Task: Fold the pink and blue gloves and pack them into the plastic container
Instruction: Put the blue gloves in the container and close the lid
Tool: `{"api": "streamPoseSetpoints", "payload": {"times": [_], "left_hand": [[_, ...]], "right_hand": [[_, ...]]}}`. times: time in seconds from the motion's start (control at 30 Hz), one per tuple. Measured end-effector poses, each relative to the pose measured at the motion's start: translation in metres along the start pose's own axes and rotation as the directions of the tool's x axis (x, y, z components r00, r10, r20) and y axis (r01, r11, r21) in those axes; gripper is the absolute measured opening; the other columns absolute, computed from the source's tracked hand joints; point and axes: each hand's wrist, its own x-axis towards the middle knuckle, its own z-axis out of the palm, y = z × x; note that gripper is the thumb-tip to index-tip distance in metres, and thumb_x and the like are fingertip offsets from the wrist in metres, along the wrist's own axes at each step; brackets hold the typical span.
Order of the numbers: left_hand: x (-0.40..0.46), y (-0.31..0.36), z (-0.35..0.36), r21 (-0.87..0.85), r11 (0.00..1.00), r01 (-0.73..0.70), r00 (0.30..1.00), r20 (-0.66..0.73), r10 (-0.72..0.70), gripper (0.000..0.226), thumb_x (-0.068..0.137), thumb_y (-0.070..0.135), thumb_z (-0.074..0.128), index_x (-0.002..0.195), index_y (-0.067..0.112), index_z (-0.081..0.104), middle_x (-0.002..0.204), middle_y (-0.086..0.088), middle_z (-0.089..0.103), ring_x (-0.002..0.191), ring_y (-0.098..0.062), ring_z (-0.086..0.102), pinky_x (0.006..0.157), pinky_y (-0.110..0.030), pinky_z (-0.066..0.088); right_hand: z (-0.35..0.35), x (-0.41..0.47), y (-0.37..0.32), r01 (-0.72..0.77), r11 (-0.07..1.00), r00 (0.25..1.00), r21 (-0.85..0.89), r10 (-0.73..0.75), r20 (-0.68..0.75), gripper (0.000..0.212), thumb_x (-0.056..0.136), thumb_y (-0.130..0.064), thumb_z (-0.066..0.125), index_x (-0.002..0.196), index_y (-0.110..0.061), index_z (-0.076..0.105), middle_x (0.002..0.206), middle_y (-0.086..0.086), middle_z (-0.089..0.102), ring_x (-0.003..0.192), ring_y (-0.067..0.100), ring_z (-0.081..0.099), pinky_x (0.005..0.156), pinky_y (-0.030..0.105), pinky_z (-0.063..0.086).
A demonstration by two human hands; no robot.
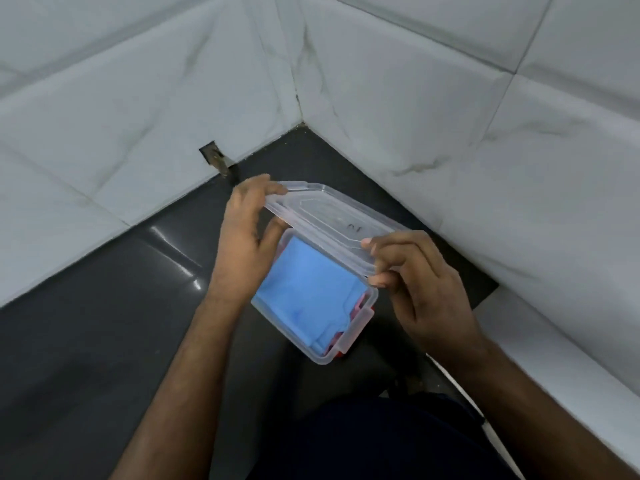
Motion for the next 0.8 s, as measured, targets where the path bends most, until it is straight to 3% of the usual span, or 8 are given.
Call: {"api": "streamPoseSetpoints", "payload": {"times": [0.07,0.13,0.23,0.33,0.47,0.6,0.7,0.8], "left_hand": [[-0.005,-0.006,-0.025,-0.143,0.989,0.038,0.999,0.001,-0.038,0.031,0.096,0.016,0.068,0.125,0.017,0.057,0.126,0.002,0.062,0.118,-0.021,0.061,0.103,-0.048,0.051],[-0.010,-0.013,-0.040,-0.300,0.951,0.079,0.996,-0.003,-0.084,0.029,0.099,0.017,0.067,0.124,0.013,0.053,0.120,-0.013,0.063,0.113,-0.031,0.063,0.098,-0.052,0.056],[-0.019,-0.021,-0.049,-0.459,0.873,0.165,0.975,-0.056,-0.214,0.031,0.101,0.026,0.067,0.128,0.018,0.054,0.118,-0.021,0.066,0.106,-0.031,0.067,0.090,-0.044,0.061],[-0.027,-0.028,-0.045,-0.472,0.850,0.234,0.950,-0.077,-0.304,0.026,0.103,0.033,0.063,0.124,0.018,0.067,0.110,-0.005,0.075,0.097,-0.018,0.071,0.079,-0.032,0.060],[-0.034,-0.039,-0.042,-0.381,0.844,0.377,0.895,-0.084,-0.438,0.026,0.102,0.041,0.063,0.117,0.024,0.074,0.103,0.002,0.078,0.090,-0.015,0.075,0.075,-0.032,0.061],[-0.037,-0.051,-0.041,-0.101,0.866,0.490,0.871,0.008,-0.492,0.022,0.101,0.044,0.062,0.107,0.027,0.075,0.089,0.007,0.077,0.075,-0.006,0.074,0.068,-0.032,0.061],[-0.037,-0.054,-0.034,0.088,0.876,0.475,0.877,0.042,-0.479,0.026,0.102,0.046,0.058,0.108,0.026,0.074,0.090,0.009,0.073,0.076,-0.006,0.071,0.062,-0.019,0.049],[-0.035,-0.059,-0.021,0.230,0.869,0.438,0.889,0.034,-0.457,0.037,0.104,0.045,0.055,0.117,0.017,0.074,0.104,0.001,0.066,0.091,-0.014,0.064,0.072,-0.021,0.045]], "right_hand": [[0.008,0.004,-0.014,-0.013,0.995,0.997,0.101,0.021,-0.077,0.019,0.109,-0.029,0.044,0.099,-0.013,0.050,0.110,-0.001,0.054,0.110,0.011,0.062,0.091,0.024,0.050],[0.018,0.007,-0.026,-0.093,0.974,0.980,0.208,0.127,-0.155,0.022,0.108,-0.036,0.042,0.099,-0.017,0.049,0.106,-0.003,0.051,0.102,0.003,0.058,0.086,0.015,0.045],[0.033,0.013,-0.046,-0.257,0.835,0.926,0.486,0.357,-0.124,0.020,0.107,-0.047,0.043,0.101,-0.029,0.047,0.103,-0.003,0.060,0.102,0.021,0.068,0.082,0.028,0.055],[0.045,0.009,-0.052,-0.427,0.609,0.816,0.668,0.577,-0.005,0.028,0.106,-0.047,0.045,0.105,-0.020,0.051,0.106,0.001,0.071,0.110,0.024,0.072,0.090,0.041,0.060],[0.046,-0.002,-0.044,-0.693,0.564,0.679,0.450,0.721,0.141,0.030,0.104,-0.050,0.042,0.102,-0.024,0.056,0.090,-0.006,0.071,0.083,0.012,0.074,0.067,0.027,0.061],[0.040,-0.018,-0.035,-0.817,0.525,0.576,0.239,0.753,0.319,0.026,0.106,-0.047,0.041,0.119,-0.031,0.056,0.083,-0.006,0.073,0.063,0.017,0.073,0.056,0.027,0.059],[0.040,-0.025,-0.031,-0.840,0.540,0.519,0.044,0.778,0.354,0.030,0.107,-0.047,0.037,0.131,-0.036,0.051,0.080,-0.003,0.073,0.059,0.016,0.072,0.056,0.026,0.060],[0.040,-0.028,-0.026,-0.821,0.555,0.486,-0.135,0.803,0.346,0.039,0.107,-0.048,0.032,0.142,-0.036,0.041,0.075,-0.001,0.072,0.057,0.013,0.071,0.061,0.029,0.062]]}}
